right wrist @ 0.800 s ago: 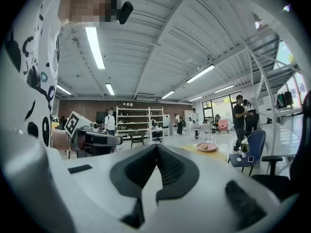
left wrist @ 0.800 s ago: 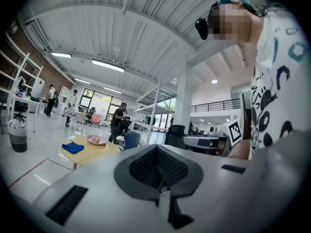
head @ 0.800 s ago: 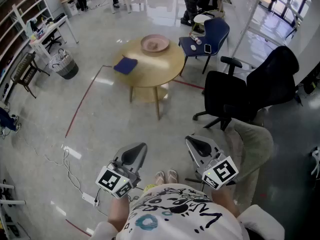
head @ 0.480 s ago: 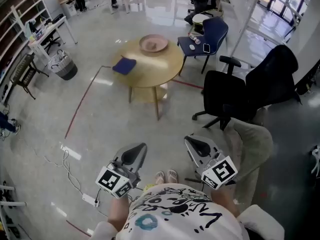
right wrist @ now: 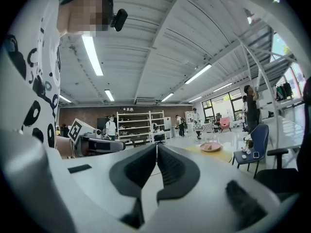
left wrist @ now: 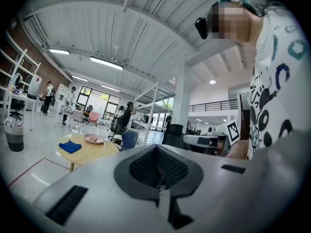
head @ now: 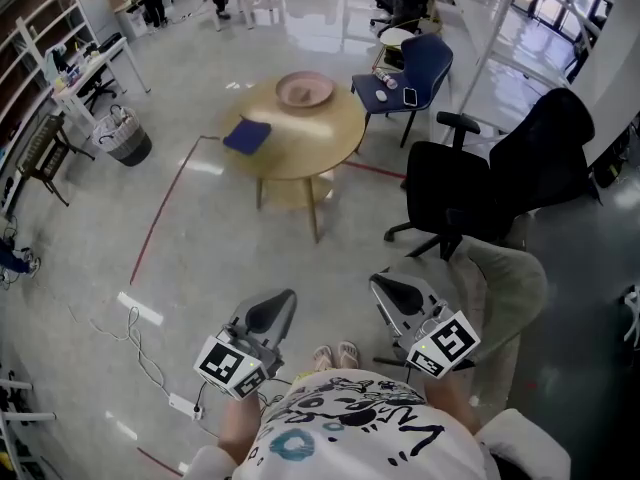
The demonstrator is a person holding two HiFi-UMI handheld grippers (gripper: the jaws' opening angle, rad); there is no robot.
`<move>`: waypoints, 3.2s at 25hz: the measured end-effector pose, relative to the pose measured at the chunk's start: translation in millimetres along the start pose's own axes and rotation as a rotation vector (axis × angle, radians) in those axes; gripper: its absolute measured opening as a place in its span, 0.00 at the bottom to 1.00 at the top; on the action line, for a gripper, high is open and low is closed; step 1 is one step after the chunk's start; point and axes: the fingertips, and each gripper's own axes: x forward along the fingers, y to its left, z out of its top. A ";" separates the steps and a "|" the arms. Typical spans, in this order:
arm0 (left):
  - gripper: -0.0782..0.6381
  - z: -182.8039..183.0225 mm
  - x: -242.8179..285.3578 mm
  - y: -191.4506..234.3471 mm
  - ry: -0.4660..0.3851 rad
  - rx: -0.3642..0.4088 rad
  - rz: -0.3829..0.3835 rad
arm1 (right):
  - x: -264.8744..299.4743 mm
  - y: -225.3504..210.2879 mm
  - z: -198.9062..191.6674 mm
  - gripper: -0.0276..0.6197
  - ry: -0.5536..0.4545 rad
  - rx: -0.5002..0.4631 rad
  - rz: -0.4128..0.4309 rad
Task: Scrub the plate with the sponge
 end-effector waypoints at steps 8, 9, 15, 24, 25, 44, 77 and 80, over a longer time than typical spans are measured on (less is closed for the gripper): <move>0.13 -7.0 -8.1 17.2 0.028 0.003 -0.007 | 17.5 6.0 -8.1 0.09 -0.010 0.000 -0.005; 0.13 -8.7 -7.9 18.1 0.032 0.003 -0.011 | 17.9 5.9 -9.7 0.09 -0.008 0.001 -0.010; 0.13 -10.5 -6.0 34.3 0.038 0.003 -0.013 | 27.0 1.3 -12.2 0.09 0.002 0.001 -0.031; 0.13 -3.1 35.7 84.1 0.032 0.000 0.023 | 76.2 -48.8 -8.0 0.09 0.016 -0.018 -0.001; 0.13 -1.4 43.2 90.7 0.031 -0.002 0.028 | 83.3 -57.1 -6.0 0.09 0.017 -0.023 0.007; 0.13 43.2 174.8 183.1 -0.002 -0.001 0.126 | 173.4 -203.8 15.0 0.09 0.036 -0.033 0.101; 0.13 76.2 267.6 313.3 0.015 -0.001 0.118 | 301.1 -300.1 34.6 0.09 0.028 -0.015 0.118; 0.13 82.7 279.0 335.0 0.019 -0.006 0.096 | 321.2 -310.9 35.8 0.09 0.037 -0.016 0.099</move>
